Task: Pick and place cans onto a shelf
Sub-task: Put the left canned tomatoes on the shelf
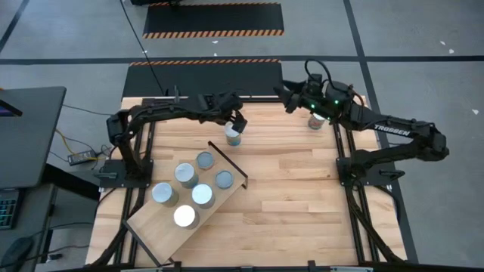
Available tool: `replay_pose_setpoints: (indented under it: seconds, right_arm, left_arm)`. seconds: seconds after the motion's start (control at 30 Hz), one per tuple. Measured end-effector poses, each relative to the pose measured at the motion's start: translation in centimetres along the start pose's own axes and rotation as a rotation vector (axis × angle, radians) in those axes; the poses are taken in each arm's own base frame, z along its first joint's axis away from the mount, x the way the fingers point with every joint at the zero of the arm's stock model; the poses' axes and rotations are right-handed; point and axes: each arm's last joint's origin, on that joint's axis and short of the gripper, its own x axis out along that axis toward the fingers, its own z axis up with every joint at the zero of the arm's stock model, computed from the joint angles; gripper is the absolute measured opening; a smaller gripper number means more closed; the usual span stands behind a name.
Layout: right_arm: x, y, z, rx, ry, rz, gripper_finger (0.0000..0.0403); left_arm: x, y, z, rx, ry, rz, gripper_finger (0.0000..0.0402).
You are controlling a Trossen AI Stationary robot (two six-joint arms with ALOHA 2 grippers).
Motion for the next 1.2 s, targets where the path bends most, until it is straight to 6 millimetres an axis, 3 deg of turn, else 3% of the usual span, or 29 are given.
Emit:
replay_pose_setpoints:
  seconds: [0.47, 1.0, 1.2]
  right_arm:
    - [0.3, -1.1, 0.4, -0.055, 0.065, 0.083, 0.0351]
    - [0.1, -0.7, -0.5, -0.102, 0.236, 0.3, 0.0351]
    - [0.0, -0.9, -0.7, -0.12, 0.256, 0.292, 0.0351]
  left_arm:
    - [1.7, -1.1, -0.4, 0.161, -0.026, 0.016, 0.0357]
    - [2.0, 0.3, -0.1, -0.208, 0.002, 0.07, 0.0357]
    - [1.3, -1.5, -1.0, -0.177, -0.103, 0.133, 0.0323]
